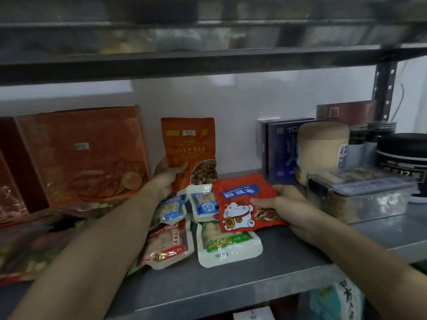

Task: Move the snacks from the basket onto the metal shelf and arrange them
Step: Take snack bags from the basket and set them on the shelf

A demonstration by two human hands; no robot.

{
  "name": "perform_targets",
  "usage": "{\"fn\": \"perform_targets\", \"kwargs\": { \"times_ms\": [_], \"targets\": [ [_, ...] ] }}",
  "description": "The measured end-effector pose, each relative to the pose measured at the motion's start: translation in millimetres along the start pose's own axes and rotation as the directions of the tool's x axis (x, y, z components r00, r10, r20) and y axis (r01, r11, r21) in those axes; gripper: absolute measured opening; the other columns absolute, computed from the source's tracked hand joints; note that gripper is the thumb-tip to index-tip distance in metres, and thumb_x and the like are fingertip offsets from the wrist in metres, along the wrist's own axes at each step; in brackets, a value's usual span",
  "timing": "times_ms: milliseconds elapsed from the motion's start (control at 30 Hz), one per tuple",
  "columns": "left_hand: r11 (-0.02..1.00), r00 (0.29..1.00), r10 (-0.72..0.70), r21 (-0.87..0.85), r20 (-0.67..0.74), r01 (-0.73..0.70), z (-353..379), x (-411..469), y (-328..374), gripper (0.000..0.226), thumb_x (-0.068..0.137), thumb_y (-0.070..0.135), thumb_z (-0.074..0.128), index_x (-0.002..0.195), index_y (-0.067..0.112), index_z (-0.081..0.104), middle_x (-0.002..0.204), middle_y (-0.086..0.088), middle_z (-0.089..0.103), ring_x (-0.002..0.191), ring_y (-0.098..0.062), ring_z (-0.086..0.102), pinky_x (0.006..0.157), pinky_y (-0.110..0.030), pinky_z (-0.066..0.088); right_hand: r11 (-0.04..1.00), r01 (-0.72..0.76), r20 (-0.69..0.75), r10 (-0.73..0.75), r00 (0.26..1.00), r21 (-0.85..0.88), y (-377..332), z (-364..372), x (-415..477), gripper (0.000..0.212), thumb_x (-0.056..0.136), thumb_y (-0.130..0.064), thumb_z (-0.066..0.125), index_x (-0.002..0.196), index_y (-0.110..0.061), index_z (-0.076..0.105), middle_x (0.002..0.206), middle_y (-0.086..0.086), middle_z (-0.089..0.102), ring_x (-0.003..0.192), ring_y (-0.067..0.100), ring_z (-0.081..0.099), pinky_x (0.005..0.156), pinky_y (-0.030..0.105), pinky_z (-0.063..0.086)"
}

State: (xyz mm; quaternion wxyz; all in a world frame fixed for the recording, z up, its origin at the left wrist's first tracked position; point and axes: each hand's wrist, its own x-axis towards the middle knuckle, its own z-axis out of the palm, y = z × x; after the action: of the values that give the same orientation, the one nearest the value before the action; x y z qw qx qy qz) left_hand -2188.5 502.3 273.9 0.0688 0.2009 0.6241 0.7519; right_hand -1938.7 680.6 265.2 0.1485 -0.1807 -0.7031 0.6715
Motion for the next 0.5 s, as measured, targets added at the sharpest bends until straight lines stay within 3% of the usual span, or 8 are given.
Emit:
{"fn": "perform_targets", "kwargs": {
  "times_ms": [200, 367, 500],
  "targets": [
    [0.998, 0.999, -0.052, -0.022, -0.001, 0.052, -9, 2, 0, 0.047, 0.074, 0.008, 0.079, 0.115, 0.023, 0.062, 0.115, -0.006, 0.070, 0.104, -0.027, 0.067, 0.089, -0.048, 0.054, 0.999, -0.016, 0.008, 0.016, 1.000, -0.043, -3, 9, 5, 0.046, 0.075, -0.011, 0.083, 0.116, -0.007, 0.062, 0.091, 0.009, 0.077, 0.076, 0.020, 0.075, 0.067, 0.029, 0.059],
    [0.996, 0.997, -0.081, 0.020, -0.009, 0.082, -9, -2, 5, 0.035, 0.079, 0.004, 0.075, 0.104, 0.023, 0.063, 0.105, -0.002, 0.070, 0.092, -0.020, 0.068, 0.074, -0.036, 0.056, 0.990, -0.022, 0.038, 0.028, 0.999, -0.143, -4, 14, 6, 0.046, 0.075, -0.017, 0.083, 0.116, -0.008, 0.063, 0.089, 0.006, 0.077, 0.077, 0.018, 0.075, 0.076, 0.032, 0.060],
    [0.989, 0.993, -0.115, 0.097, -0.011, 0.115, -10, -4, 7, 0.037, 0.080, 0.010, 0.076, 0.112, 0.023, 0.061, 0.105, 0.000, 0.070, 0.092, -0.016, 0.067, 0.072, -0.034, 0.055, 0.964, -0.040, 0.044, 0.053, 0.998, -0.261, -8, 9, 0, 0.082, 0.073, -0.025, 0.084, 0.142, -0.009, 0.043, 0.107, 0.005, 0.071, 0.088, 0.019, 0.072, 0.082, 0.034, 0.059]
  ]
}}
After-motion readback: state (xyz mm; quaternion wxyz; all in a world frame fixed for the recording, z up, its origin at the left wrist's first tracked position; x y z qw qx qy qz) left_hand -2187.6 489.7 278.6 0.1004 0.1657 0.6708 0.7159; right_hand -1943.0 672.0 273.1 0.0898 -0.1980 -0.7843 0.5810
